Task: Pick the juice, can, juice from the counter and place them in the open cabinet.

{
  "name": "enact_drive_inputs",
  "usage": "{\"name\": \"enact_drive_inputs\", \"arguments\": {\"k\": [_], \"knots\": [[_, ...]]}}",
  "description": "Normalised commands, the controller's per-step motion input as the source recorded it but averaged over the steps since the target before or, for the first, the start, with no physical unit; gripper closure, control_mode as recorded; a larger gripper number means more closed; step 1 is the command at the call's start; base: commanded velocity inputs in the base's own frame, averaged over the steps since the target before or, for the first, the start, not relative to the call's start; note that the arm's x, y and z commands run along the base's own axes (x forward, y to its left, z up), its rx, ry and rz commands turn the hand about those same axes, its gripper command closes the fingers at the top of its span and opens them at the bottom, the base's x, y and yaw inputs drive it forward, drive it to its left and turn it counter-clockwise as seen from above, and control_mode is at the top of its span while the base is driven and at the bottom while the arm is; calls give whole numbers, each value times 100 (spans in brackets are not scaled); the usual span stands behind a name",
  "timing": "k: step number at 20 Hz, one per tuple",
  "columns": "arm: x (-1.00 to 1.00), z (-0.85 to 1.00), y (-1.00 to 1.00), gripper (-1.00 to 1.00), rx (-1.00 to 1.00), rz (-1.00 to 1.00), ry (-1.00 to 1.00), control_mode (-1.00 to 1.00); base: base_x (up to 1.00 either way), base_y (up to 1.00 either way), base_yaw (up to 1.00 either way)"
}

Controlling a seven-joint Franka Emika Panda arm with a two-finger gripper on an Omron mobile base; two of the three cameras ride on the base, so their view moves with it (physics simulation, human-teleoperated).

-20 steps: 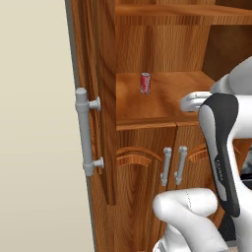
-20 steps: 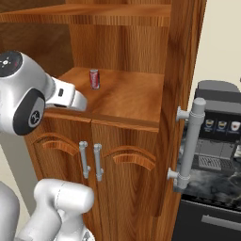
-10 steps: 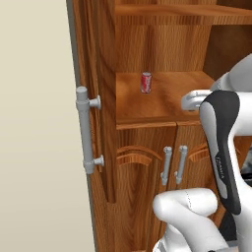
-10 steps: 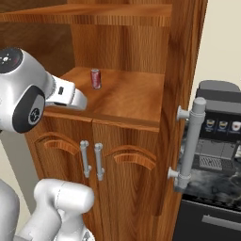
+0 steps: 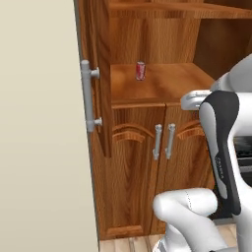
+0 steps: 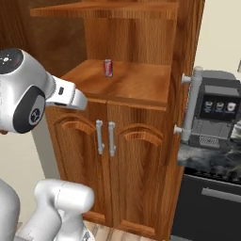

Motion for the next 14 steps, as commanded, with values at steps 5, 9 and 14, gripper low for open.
{"name": "enact_drive_inputs", "arguments": {"k": [5, 9, 14], "knots": [[0, 0, 0, -100, 0, 0, 0, 100, -82, 0, 0], [0, 0, 0, -100, 0, 0, 0, 100, -70, -1, -14], [0, 0, 0, -100, 0, 0, 0, 100, -4, 7, -88]]}}
